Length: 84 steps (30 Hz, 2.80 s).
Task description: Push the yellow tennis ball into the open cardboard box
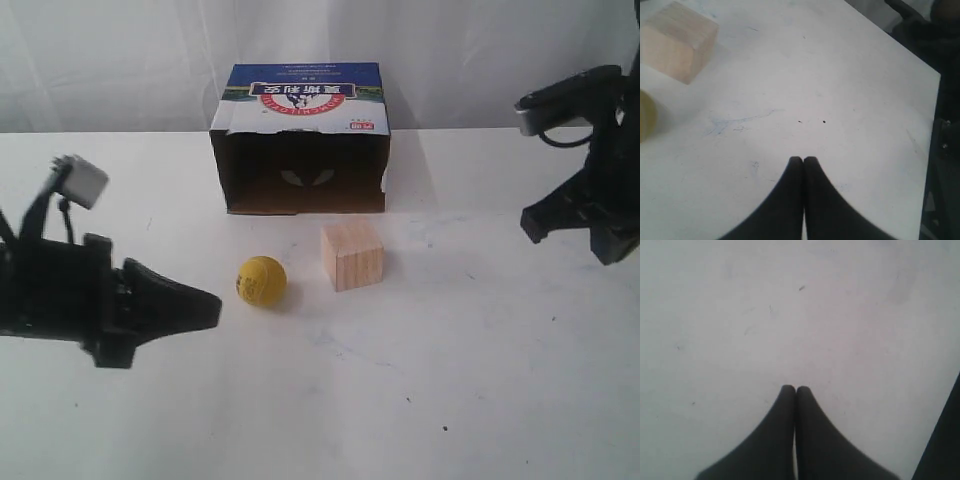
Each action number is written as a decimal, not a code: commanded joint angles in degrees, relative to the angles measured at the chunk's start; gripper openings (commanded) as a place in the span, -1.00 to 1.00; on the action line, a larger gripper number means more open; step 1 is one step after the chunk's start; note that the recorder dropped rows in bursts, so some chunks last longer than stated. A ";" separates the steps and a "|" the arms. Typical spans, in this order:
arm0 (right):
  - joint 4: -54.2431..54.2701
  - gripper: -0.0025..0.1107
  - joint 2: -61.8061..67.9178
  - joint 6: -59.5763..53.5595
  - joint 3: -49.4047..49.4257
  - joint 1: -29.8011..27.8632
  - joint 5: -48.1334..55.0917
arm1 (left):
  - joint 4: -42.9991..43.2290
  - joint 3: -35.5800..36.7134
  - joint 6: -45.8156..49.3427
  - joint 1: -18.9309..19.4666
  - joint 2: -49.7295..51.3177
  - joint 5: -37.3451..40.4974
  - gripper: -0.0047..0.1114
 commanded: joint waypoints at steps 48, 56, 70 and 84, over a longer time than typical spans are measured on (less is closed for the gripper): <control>-0.06 -0.96 -7.42 -0.30 16.75 -0.52 -7.00 | -16.35 -13.46 32.85 -5.71 34.07 -11.80 -0.92; -0.06 -0.96 -7.42 -0.30 16.75 -0.52 -6.47 | -16.35 -25.29 32.85 -5.71 42.86 -12.81 -0.92; -0.06 -0.96 -7.42 0.59 16.75 -0.52 -14.39 | 0.64 -23.80 14.80 -5.71 29.56 -18.40 -0.92; -0.56 -0.96 -7.42 0.83 16.75 -0.52 -21.42 | -16.35 -18.84 28.58 -5.71 19.61 -29.55 -0.92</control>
